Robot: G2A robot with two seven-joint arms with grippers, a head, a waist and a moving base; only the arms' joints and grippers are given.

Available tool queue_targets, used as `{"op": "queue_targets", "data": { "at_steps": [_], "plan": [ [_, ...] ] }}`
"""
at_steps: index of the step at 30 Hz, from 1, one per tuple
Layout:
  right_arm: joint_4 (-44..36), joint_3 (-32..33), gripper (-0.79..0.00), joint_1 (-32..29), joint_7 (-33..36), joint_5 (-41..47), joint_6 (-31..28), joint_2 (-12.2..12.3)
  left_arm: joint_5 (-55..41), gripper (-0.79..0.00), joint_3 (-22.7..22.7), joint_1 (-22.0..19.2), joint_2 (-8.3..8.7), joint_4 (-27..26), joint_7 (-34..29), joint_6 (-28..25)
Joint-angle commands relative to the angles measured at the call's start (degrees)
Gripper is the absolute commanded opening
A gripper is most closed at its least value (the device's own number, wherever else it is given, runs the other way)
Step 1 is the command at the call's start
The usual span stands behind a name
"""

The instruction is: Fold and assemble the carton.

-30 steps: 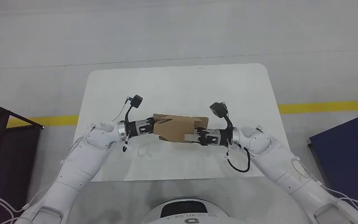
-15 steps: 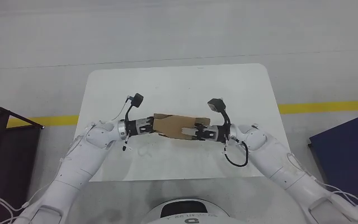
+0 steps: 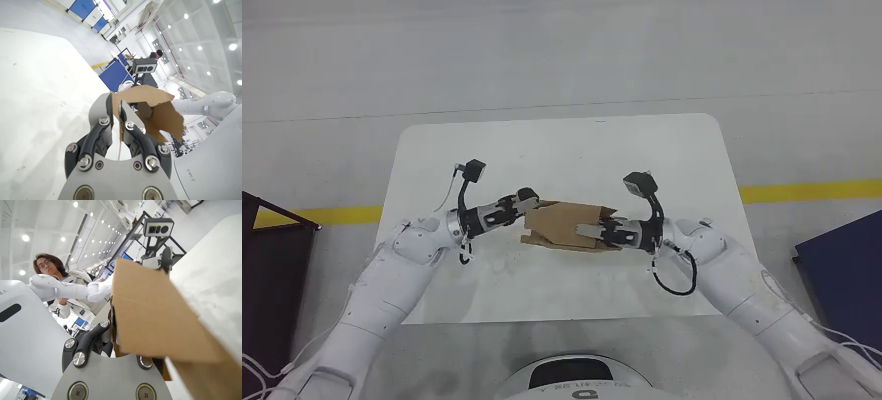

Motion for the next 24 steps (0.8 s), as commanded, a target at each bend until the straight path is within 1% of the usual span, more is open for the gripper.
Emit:
{"op": "queue_targets", "data": {
  "at_steps": [1, 3, 6, 8, 12, 15, 18, 20, 24],
  "plan": [
    [0.95, 1.55, -0.785, -0.2, 0.02, 0.69, -1.23, 0.32, -0.14, 0.0, -0.62, 0.35, 0.18, -0.19, 0.12, 0.03],
    [1.96, 3.29, -0.785, -0.9, -0.7, 1.95, -2.31, 0.68, -0.65, 0.0, -1.72, 0.87, 0.39, -0.46, 1.1, 0.06],
    [1.96, 3.29, -0.785, -0.9, -0.7, 1.95, -2.31, 0.68, -1.36, 0.0, -3.75, 2.24, 0.79, -1.29, 3.17, 0.43],
    [1.96, 3.29, -0.785, -0.9, -0.7, 1.95, -2.31, 0.68, -2.24, 0.0, -5.08, 3.69, 1.03, -1.74, 4.93, 1.32],
    [1.96, 3.29, -0.785, -0.9, -0.7, 1.95, -2.31, 0.68, -0.22, 0.0, -6.61, 6.29, 1.49, -2.79, 6.14, 3.58],
    [1.85, 3.35, -0.785, -0.93, -1.11, 1.98, -2.12, 0.65, 1.64, 0.0, -6.35, 7.8, 1.56, -4.63, 5.96, 4.4],
    [1.42, 3.19, -0.785, -1.15, -5.13, 2.56, -1.56, 0.12, 2.67, 0.0, -5.21, 8.87, 1.51, -6.38, 4.56, 5.03],
    [2.08, 3.2, -0.785, -0.72, -6.82, 0.07, -1.39, -0.18, 3.83, 0.0, -4.6, 9.08, 1.42, -6.77, 4.32, 5.65],
    [1.91, 2.78, -0.785, -0.23, -8.61, -2.17, -1.41, -0.7, 5.98, 0.0, -2.16, 8.56, 0.97, -7.83, 3.04, 7.03]
  ]
}}
